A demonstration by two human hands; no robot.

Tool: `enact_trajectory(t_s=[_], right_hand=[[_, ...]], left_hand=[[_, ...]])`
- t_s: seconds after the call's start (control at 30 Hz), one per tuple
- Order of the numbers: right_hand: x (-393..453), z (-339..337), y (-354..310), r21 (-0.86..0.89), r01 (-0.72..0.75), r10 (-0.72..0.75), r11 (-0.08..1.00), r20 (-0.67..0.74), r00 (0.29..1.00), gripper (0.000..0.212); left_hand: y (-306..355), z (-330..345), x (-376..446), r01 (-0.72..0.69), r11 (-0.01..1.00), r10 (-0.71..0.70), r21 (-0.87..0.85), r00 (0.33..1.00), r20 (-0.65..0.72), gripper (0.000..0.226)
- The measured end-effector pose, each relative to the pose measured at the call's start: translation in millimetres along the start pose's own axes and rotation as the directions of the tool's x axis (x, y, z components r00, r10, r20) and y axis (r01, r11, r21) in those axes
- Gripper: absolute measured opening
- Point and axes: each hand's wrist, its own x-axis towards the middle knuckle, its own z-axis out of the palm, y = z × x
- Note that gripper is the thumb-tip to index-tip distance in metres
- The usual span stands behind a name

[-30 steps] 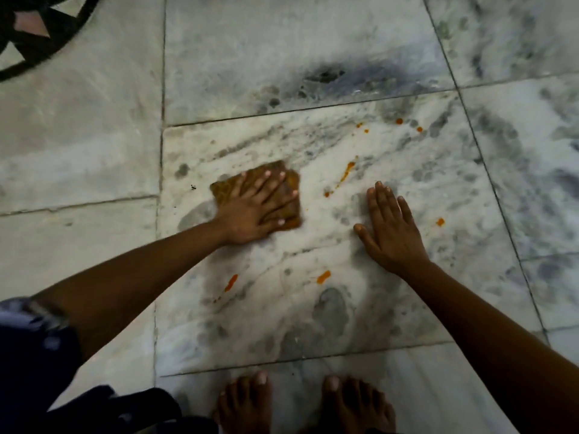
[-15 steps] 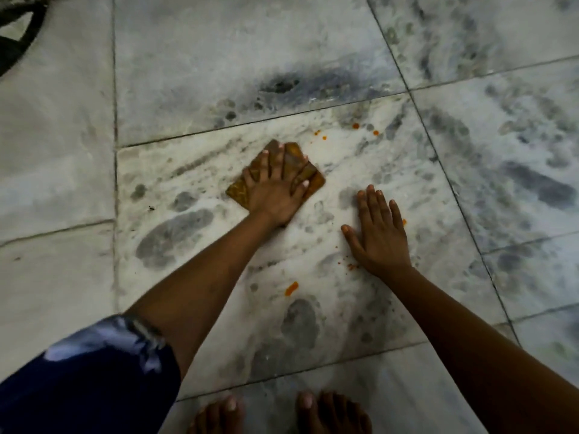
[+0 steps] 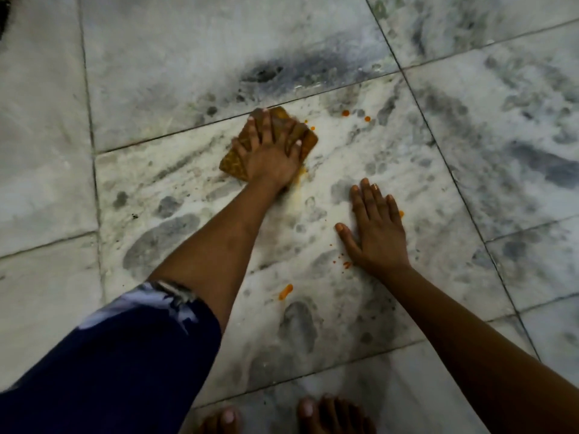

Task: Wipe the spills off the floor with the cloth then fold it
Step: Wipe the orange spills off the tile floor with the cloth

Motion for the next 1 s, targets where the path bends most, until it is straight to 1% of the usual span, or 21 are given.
enact_trajectory(t_s=[0.07,0.13,0.2,0.3,0.37,0.43,0.5,0.57,0.63,0.67,0.73,0.77,0.8,0.83,0.9,0.97,1.0], right_hand=[[0.1,-1.5,0.9,0.002,0.003,-0.003,1.0,0.005,1.0,0.071],[0.1,-4.1,2.6,0.001,0.011,-0.011,1.0,0.001,1.0,0.07],[0.3,-4.5,3.9,0.0,0.033,-0.033,0.999,0.001,0.999,0.07],[0.2,-5.7,6.9,0.01,0.053,-0.053,0.999,0.001,0.999,0.07],[0.5,-6.6,8.3,0.017,0.055,-0.055,0.998,0.017,0.998,0.07],[1.1,-9.4,8.9,0.016,0.054,-0.054,0.998,0.036,0.998,0.07],[1.5,-11.7,9.3,0.008,0.059,-0.059,0.998,0.049,0.997,0.07],[0.3,-13.6,10.9,0.0,0.066,-0.066,0.998,0.061,0.996,0.069],[-1.7,-15.4,14.2,-0.011,0.073,-0.073,0.997,0.058,0.996,0.068],[-3.3,-15.9,16.9,-0.018,0.079,-0.078,0.997,0.058,0.995,0.068],[-7.4,-17.5,22.5,-0.029,0.071,-0.07,0.997,0.046,0.996,0.068],[-10.9,-18.2,26.8,-0.03,0.056,-0.055,0.998,0.032,0.998,0.069],[-13.0,-19.6,30.7,-0.027,0.037,-0.036,0.999,0.019,0.999,0.069],[-16.5,-21.0,36.0,-0.023,0.008,-0.008,1.0,0.006,1.0,0.069],[-21.1,-24.0,45.7,-0.017,-0.048,0.048,0.999,-0.011,0.999,0.07],[-26.6,-26.6,59.2,-0.025,-0.126,0.126,0.992,-0.028,0.992,0.071],[-28.5,-27.3,66.5,-0.023,-0.171,0.17,0.985,-0.044,0.985,0.072]], left_hand=[[9.3,12.0,-21.6,-0.129,0.991,0.129,0.044,0.992,-0.014,0.06],[-3.2,24.1,-59.3,-0.288,0.953,0.293,0.099,0.955,-0.04,0.059],[-29.5,31.3,-91.0,-0.357,0.923,0.365,0.14,0.93,-0.035,0.057],[-47.9,27.6,-94.3,-0.327,0.927,0.334,0.183,0.942,-0.006,0.058],[-34.6,20.2,-65.1,-0.272,0.946,0.279,0.179,0.96,-0.015,0.057],[-11.3,9.0,-24.6,-0.193,0.973,0.196,0.124,0.981,-0.009,0.057],[3.3,5.3,-4.2,-0.171,0.978,0.172,0.117,0.985,0.002,0.058],[0.0,14.2,-23.8,-0.238,0.956,0.243,0.169,0.97,-0.008,0.061],[-14.9,30.5,-72.3,-0.361,0.915,0.375,0.18,0.926,-0.047,0.063],[-23.2,39.0,-97.7,-0.41,0.896,0.424,0.17,0.904,-0.053,0.06],[-37.3,47.8,-117.8,-0.439,0.882,0.454,0.173,0.889,-0.059,0.057],[-37.9,47.1,-112.7,-0.424,0.891,0.438,0.164,0.897,-0.063,0.057],[-35.9,44.7,-101.7,-0.378,0.915,0.391,0.144,0.918,-0.073,0.059],[-30.1,42.0,-88.3,-0.319,0.941,0.329,0.109,0.94,-0.092,0.061],[-15.8,30.9,-57.8,-0.156,0.988,0.155,0.006,0.979,-0.131,0.061],[2.3,20.5,-32.6,-0.024,0.999,0.02,-0.028,0.991,-0.135,0.06],[9.9,16.7,-26.0,0.004,1.0,-0.006,-0.015,0.992,-0.13,0.061]])
